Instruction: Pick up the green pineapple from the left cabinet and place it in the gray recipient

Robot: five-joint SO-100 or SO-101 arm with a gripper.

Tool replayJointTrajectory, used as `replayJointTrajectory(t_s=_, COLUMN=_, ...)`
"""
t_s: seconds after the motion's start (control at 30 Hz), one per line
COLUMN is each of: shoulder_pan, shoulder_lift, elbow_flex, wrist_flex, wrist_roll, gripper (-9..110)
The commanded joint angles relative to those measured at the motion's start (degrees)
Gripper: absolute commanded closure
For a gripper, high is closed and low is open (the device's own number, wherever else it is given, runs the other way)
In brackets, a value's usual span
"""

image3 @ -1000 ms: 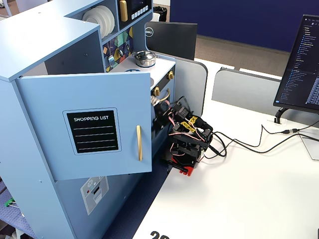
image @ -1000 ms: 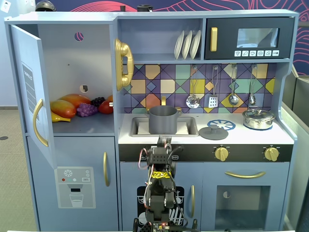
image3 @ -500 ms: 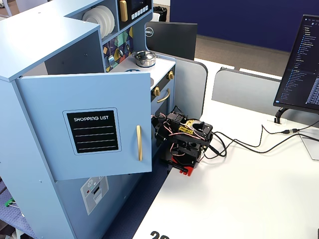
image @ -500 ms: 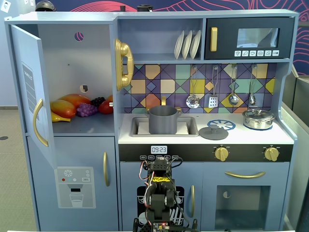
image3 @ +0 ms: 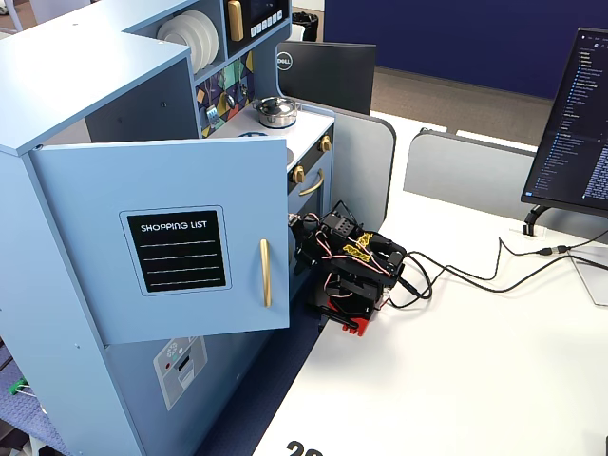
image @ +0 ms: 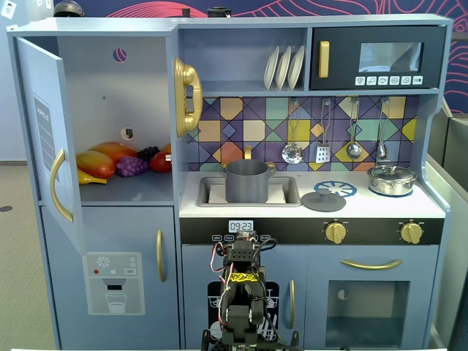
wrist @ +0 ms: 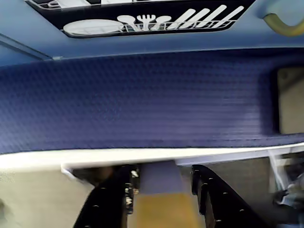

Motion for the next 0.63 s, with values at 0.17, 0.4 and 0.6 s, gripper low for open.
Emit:
replayJointTrajectory(t_s=0.17, shoulder_pan=0.7, shoulder_lift=-0.2, elbow_flex=1.1, wrist_flex=9.4, wrist_roll=3.4, gripper=96)
replayJointTrajectory(t_s=0.4, shoulder_pan=0.7, shoulder_lift=-0.2, elbow_flex=1.1, wrist_flex=9.4, wrist_roll=3.4, gripper=96)
replayJointTrajectory(t_s=0.6, shoulder_pan=0.7, shoulder_lift=-0.2, elbow_flex=1.1, wrist_flex=9.4, wrist_roll=3.4, gripper=96)
